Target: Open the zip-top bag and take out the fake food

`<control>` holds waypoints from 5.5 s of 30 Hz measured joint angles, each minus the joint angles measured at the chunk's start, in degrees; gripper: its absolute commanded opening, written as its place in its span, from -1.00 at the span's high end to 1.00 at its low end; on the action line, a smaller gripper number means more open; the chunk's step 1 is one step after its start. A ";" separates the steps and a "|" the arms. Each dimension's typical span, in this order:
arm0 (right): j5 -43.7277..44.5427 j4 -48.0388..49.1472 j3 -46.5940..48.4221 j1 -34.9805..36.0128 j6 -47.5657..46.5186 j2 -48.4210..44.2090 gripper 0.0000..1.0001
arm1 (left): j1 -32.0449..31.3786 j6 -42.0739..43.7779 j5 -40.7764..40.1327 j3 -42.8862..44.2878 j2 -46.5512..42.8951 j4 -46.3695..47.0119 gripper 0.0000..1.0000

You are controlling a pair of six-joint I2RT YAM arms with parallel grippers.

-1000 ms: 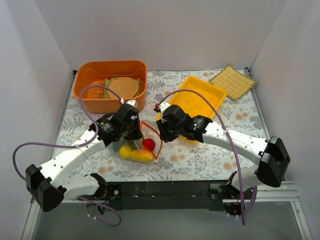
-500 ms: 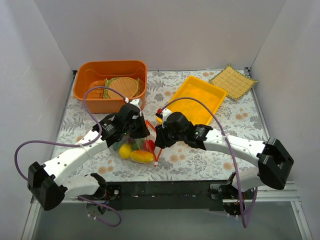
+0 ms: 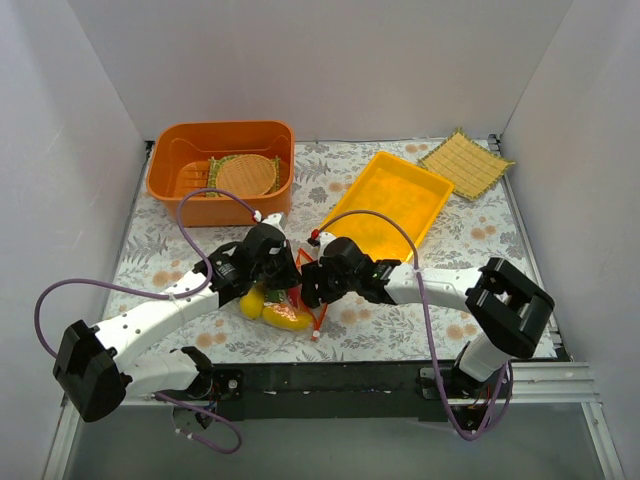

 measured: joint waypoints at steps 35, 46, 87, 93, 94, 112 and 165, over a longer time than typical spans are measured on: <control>1.36 8.87 -1.22 -0.48 7.30 6.64 -0.01 | -2.16 -1.66 -6.84 -3.28 -1.88 2.40 1.00; 3.43 6.84 -1.22 -0.46 5.51 1.05 0.26 | -3.78 -6.58 -13.99 -3.28 -0.81 -1.44 1.00; 1.22 -15.47 7.93 -27.43 -9.20 -5.77 -0.33 | -1.29 -3.58 -11.26 1.14 1.51 0.42 1.00; -2.73 -11.32 3.37 -18.16 -5.27 -12.85 -0.11 | -1.29 -3.13 -9.57 1.27 2.23 1.75 1.00; -3.45 -10.27 2.54 -16.37 -4.57 -12.94 -0.09 | -1.29 -3.08 -9.35 1.33 2.23 1.95 1.00; -15.65 4.44 0.33 -8.41 2.51 2.08 -0.06 | -0.76 -4.74 -8.00 1.33 -4.46 -1.81 0.09; -4.85 -8.81 -0.61 3.65 -11.02 -4.09 0.54 | -0.85 -32.59 -17.38 -23.23 -7.54 -3.30 1.00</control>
